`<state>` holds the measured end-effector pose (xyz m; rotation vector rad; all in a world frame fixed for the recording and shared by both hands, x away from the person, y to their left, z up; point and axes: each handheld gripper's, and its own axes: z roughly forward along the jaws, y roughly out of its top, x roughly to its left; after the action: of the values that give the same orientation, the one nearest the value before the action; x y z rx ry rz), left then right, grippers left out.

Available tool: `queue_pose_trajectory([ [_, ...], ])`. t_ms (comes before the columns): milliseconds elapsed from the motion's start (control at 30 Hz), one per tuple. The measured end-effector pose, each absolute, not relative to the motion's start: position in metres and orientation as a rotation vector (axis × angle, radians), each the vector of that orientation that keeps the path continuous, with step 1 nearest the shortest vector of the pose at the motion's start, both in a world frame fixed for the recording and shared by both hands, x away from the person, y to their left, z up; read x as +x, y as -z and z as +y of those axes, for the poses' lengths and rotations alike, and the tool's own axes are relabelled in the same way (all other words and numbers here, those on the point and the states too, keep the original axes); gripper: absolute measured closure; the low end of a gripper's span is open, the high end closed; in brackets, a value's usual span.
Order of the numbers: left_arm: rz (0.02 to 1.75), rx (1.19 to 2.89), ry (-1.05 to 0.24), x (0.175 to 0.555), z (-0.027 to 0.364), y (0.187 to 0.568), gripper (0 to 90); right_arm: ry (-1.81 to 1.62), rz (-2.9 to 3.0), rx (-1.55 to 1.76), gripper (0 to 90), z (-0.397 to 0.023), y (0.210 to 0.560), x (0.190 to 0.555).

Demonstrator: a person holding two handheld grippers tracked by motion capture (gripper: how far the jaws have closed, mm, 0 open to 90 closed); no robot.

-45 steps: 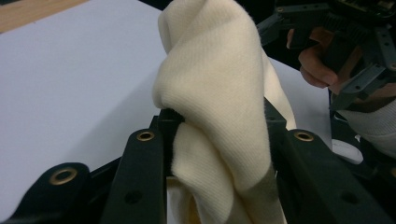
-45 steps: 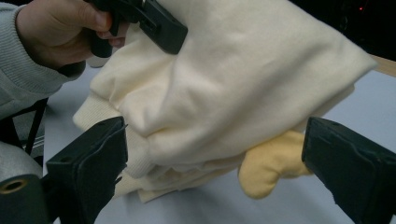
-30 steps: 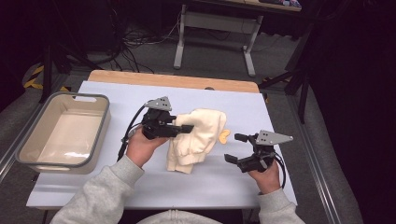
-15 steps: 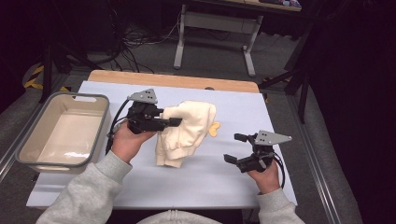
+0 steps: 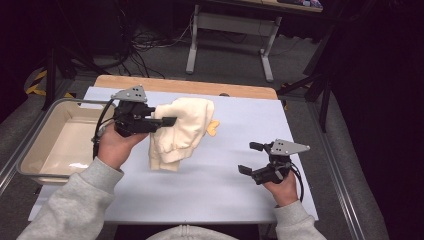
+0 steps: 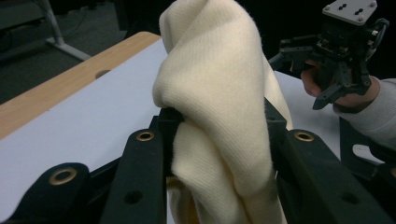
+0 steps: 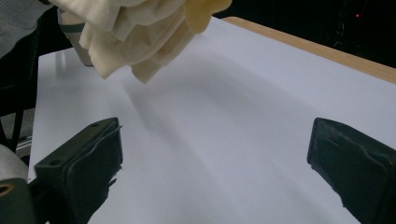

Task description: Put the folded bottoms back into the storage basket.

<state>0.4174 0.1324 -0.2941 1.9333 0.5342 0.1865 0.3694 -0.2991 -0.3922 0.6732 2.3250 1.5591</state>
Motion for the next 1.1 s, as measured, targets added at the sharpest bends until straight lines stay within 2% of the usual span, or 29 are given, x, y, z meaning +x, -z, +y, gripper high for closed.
queue_pose_trajectory([
  [1100,0.648,1.904,-0.346,0.405,0.217,0.259,64.1,-1.562,2.375,0.684,2.6,-0.295,0.399,0.374],
])
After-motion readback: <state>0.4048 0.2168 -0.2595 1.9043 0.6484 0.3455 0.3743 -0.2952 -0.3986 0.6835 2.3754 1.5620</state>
